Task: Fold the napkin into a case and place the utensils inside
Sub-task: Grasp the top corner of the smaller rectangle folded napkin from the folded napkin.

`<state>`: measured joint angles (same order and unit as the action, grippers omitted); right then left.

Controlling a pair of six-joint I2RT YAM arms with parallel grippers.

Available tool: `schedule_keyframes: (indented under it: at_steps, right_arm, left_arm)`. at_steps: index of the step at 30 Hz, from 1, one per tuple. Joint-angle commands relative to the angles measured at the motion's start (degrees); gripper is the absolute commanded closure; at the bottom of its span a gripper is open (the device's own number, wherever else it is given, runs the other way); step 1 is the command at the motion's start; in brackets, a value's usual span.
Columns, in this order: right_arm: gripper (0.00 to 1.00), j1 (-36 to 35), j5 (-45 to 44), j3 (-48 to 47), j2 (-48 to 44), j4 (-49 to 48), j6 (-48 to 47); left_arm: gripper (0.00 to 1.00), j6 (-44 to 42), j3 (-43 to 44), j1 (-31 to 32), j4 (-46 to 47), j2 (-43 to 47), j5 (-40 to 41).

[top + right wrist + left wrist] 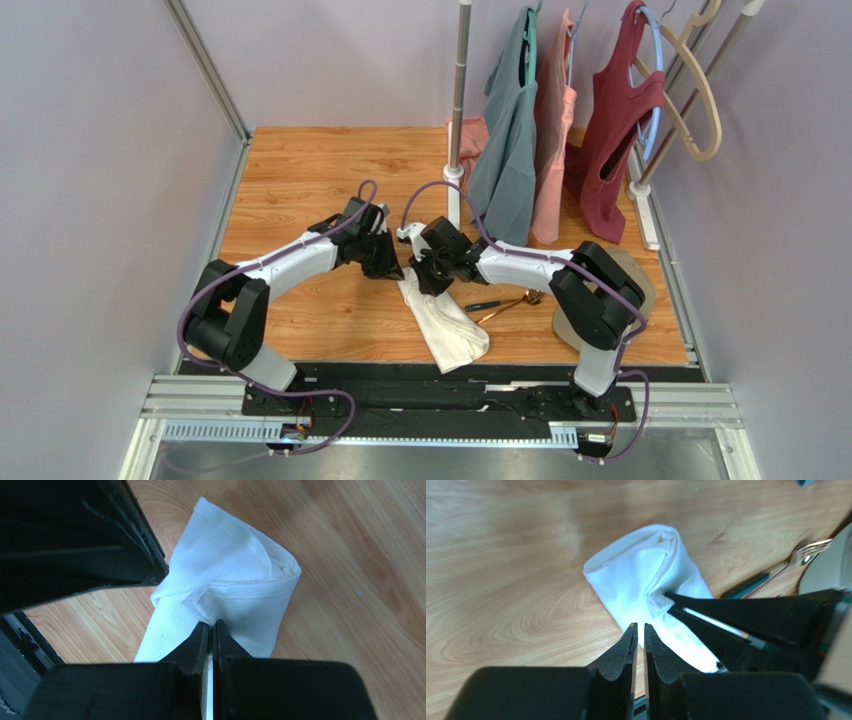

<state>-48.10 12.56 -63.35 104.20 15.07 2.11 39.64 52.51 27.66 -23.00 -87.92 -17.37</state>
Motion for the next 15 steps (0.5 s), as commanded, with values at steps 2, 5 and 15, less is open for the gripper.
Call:
schedule_keyframes:
  at_steps: [2,5,15]
  right_arm:
    - [1.00,1.7,2.0,3.1,-4.4,-4.2,3.1]
    - [1.00,2.2,2.6,3.6,-4.9,-4.2,3.3]
    - [1.00,2.9,5.5,5.3,-6.0,-6.1,5.5]
  left_arm:
    - [0.78,-1.1,-0.1,3.6,0.0,-0.8,3.7]
    - [0.74,-1.1,0.5,5.8,0.0,-1.3,5.1]
    - [0.70,-0.4,3.6,10.0,-1.6,-5.4,10.8]
